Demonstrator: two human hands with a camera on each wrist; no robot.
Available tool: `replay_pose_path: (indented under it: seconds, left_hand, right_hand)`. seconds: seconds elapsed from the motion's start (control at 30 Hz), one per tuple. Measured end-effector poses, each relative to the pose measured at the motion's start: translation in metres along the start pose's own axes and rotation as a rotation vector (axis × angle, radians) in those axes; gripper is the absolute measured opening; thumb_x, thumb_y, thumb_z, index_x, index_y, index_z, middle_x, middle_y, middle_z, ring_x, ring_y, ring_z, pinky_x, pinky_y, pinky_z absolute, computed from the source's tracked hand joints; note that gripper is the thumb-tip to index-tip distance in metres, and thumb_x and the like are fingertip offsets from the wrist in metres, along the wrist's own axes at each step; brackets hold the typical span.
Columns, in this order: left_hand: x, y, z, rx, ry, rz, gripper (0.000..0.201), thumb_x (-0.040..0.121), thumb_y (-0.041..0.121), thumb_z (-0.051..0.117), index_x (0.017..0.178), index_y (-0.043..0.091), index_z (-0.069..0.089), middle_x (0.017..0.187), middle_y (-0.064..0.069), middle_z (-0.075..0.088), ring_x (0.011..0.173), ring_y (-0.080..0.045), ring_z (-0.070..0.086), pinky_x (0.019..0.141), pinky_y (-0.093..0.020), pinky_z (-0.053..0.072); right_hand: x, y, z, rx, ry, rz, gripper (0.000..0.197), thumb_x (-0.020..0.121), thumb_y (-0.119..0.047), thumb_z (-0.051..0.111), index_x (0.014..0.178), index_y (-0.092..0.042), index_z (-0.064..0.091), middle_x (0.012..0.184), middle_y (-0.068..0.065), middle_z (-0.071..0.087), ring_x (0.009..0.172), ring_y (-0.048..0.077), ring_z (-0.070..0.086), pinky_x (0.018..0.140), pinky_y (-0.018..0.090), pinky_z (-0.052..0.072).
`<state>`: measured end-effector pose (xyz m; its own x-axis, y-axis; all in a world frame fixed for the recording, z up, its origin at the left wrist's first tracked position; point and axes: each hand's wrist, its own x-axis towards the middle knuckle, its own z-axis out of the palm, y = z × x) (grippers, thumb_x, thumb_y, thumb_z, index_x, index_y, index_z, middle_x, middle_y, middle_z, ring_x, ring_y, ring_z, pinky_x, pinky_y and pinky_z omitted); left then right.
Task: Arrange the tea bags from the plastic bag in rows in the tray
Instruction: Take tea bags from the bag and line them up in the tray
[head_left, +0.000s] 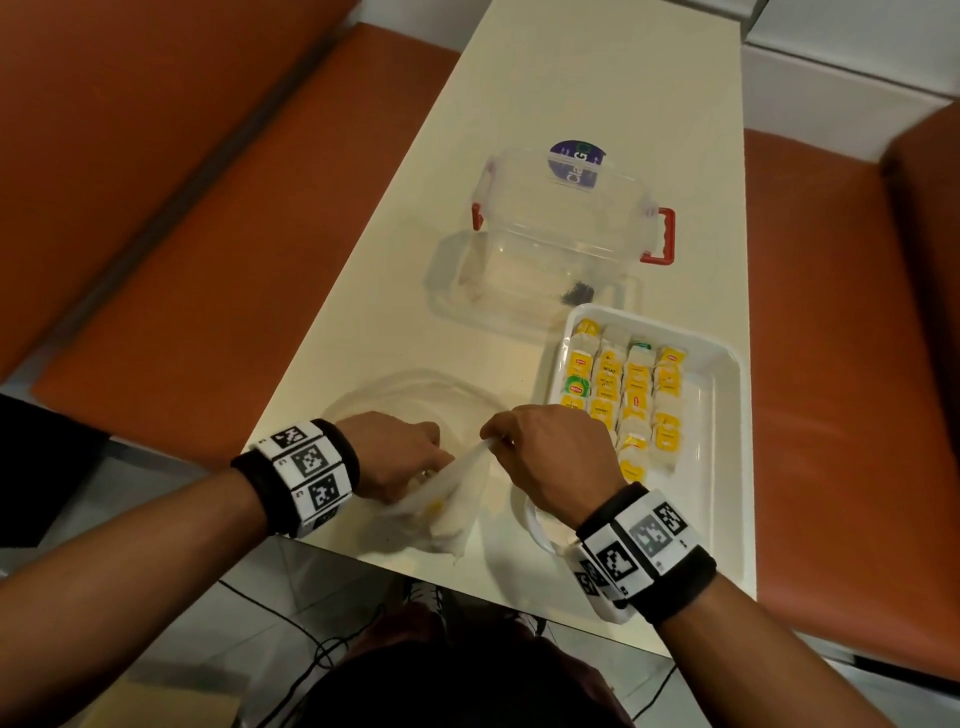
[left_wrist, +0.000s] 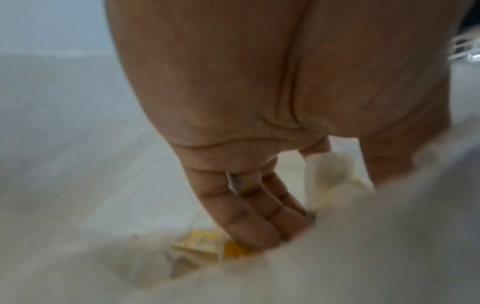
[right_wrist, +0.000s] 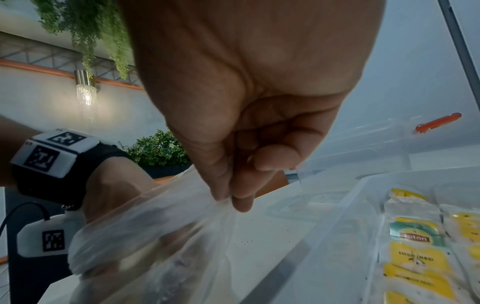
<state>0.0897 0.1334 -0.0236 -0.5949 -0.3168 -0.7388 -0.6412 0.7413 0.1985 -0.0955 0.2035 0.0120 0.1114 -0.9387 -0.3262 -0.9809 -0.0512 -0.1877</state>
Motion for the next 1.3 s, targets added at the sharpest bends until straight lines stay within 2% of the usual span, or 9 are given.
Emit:
replay_pose_path:
  seconds: [0.23,0.4,0.47,0.6,0.73,0.87,0.97,1.07,1.3]
  left_hand:
    - [0.002,0.0,0.005,-0.081,0.128,-0.013,0.029,0.094,0.03,0.054,0.122,0.038,0.053,0.128,0.006,0.046,0.082,-0.02,0.053,0.07,-0.033,0.044]
    - [0.004,-0.01,0.005,-0.266,0.221,0.018,0.023,0.085,0.024,0.064,0.099,0.033,0.048,0.099,0.01,0.054,0.084,-0.015,0.05,0.062,-0.028,0.036]
    - [0.003,-0.014,0.005,-0.362,0.24,0.019,0.027,0.085,0.03,0.068,0.105,0.036,0.052,0.094,0.013,0.057,0.082,-0.012,0.051,0.061,-0.025,0.035]
    - [0.003,-0.021,0.009,-0.385,0.255,0.015,0.034,0.093,0.034,0.064,0.126,0.039,0.059,0.113,0.01,0.063,0.089,-0.008,0.054,0.075,-0.022,0.042]
    - [0.001,-0.023,0.008,-0.479,0.333,-0.035,0.027,0.095,0.03,0.062,0.122,0.035,0.065,0.102,0.014,0.064,0.083,-0.003,0.057,0.069,-0.008,0.037]
    - [-0.003,-0.028,0.007,-0.593,0.399,-0.07,0.019,0.095,0.035,0.065,0.113,0.033,0.064,0.099,0.009,0.072,0.079,-0.003,0.065,0.068,-0.017,0.044]
    - [-0.005,-0.033,0.01,-0.908,0.403,-0.073,0.014,0.096,0.023,0.065,0.108,0.016,0.067,0.102,-0.002,0.073,0.078,-0.014,0.071,0.069,-0.027,0.058]
    - [-0.013,-0.032,0.011,-1.259,0.371,-0.034,0.011,0.099,0.01,0.059,0.104,0.003,0.065,0.094,-0.01,0.068,0.073,-0.018,0.066,0.063,-0.029,0.054]
    - [-0.029,-0.024,0.013,-1.779,0.424,-0.079,0.021,0.102,0.013,0.045,0.114,0.015,0.062,0.093,-0.013,0.066,0.084,-0.027,0.066,0.061,-0.033,0.052]
  right_hand:
    - [-0.003,0.004,0.004,-0.009,-0.022,0.002,0.031,0.103,-0.038,0.042,0.121,-0.036,0.066,0.106,-0.008,0.071,0.098,0.02,0.066,0.076,0.036,0.055]
    - [-0.006,0.006,0.005,-0.012,-0.029,0.008,0.03,0.103,-0.039,0.042,0.122,-0.036,0.066,0.108,-0.008,0.071,0.099,0.021,0.066,0.076,0.035,0.055]
    - [-0.007,0.007,0.006,-0.01,-0.031,0.01,0.03,0.103,-0.039,0.042,0.121,-0.036,0.066,0.108,-0.009,0.071,0.099,0.021,0.066,0.076,0.034,0.054]
    - [-0.009,0.009,0.006,0.002,-0.033,0.007,0.031,0.103,-0.039,0.042,0.122,-0.037,0.066,0.109,-0.009,0.07,0.1,0.02,0.066,0.077,0.033,0.053]
    - [-0.01,0.011,0.006,0.0,-0.04,-0.004,0.031,0.103,-0.039,0.042,0.123,-0.036,0.065,0.11,-0.009,0.07,0.101,0.02,0.065,0.076,0.032,0.05]
    - [-0.01,0.012,0.007,0.014,-0.047,0.001,0.031,0.103,-0.039,0.042,0.122,-0.036,0.066,0.109,-0.009,0.07,0.101,0.02,0.065,0.078,0.034,0.053]
    - [-0.009,0.013,0.007,0.019,-0.035,-0.003,0.031,0.103,-0.04,0.041,0.121,-0.035,0.066,0.108,-0.008,0.071,0.1,0.021,0.066,0.079,0.035,0.054]
    - [-0.008,0.014,0.006,0.023,-0.027,-0.009,0.031,0.103,-0.04,0.041,0.121,-0.036,0.066,0.107,-0.009,0.071,0.1,0.019,0.066,0.078,0.034,0.054]
    - [-0.006,0.014,0.005,0.044,-0.023,-0.045,0.031,0.103,-0.04,0.042,0.123,-0.036,0.065,0.111,-0.009,0.071,0.104,0.018,0.065,0.076,0.031,0.049]
